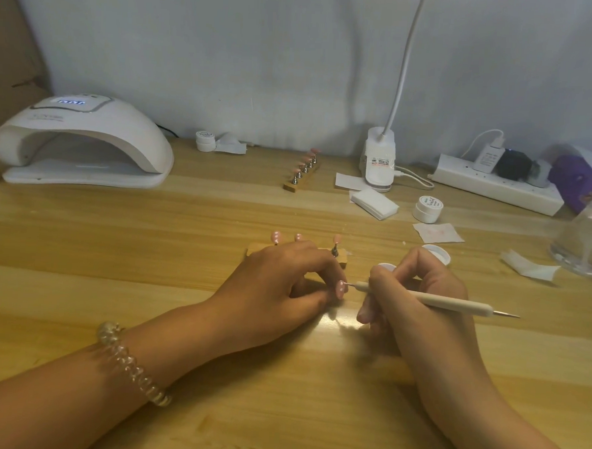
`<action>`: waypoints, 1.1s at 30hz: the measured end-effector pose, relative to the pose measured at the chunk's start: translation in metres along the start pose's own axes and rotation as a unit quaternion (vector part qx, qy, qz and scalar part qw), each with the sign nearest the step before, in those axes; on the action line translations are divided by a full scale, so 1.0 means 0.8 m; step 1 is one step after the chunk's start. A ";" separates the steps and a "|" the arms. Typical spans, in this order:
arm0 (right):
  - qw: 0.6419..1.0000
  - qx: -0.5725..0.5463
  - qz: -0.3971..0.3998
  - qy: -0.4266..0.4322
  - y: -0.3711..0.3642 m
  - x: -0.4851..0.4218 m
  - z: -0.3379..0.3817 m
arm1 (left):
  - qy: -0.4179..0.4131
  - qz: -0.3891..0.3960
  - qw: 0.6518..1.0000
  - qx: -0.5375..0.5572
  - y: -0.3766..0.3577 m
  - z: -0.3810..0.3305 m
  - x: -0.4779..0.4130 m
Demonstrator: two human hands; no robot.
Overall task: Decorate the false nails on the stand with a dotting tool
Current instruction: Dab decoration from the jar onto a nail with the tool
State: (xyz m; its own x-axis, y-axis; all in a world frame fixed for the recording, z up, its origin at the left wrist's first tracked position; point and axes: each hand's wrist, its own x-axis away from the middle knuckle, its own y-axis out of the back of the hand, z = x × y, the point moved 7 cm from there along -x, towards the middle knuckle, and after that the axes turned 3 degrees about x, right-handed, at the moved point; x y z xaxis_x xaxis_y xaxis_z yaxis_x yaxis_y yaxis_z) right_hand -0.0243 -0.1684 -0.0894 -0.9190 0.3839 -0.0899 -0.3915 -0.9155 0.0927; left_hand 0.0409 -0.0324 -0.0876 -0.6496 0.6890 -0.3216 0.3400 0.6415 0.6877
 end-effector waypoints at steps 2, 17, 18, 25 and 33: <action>1.000 0.007 0.003 -0.002 -0.001 -0.001 -0.001 | 0.002 0.001 1.000 0.001 0.000 0.002 0.000; 1.000 0.026 0.005 0.007 0.000 -0.003 -0.003 | -0.004 0.002 1.000 -0.002 -0.001 0.003 -0.001; 1.000 0.027 0.003 0.008 0.000 -0.003 -0.003 | -0.003 0.002 1.000 -0.002 -0.001 0.003 -0.001; 0.999 0.031 0.000 0.012 0.000 -0.002 -0.004 | -0.005 -0.005 1.000 0.000 0.001 0.001 0.001; 0.996 -0.040 -0.060 0.058 0.014 -0.002 0.005 | 0.004 -0.001 1.000 0.002 0.001 0.000 0.001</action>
State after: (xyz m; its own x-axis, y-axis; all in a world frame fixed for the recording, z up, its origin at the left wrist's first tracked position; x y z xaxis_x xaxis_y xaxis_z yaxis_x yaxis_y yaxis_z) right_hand -0.0276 -0.1783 -0.0841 -0.8526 0.4787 -0.2096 -0.4886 -0.8725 -0.0053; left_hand 0.0407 -0.0313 -0.0870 -0.6550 0.6853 -0.3184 0.3408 0.6440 0.6849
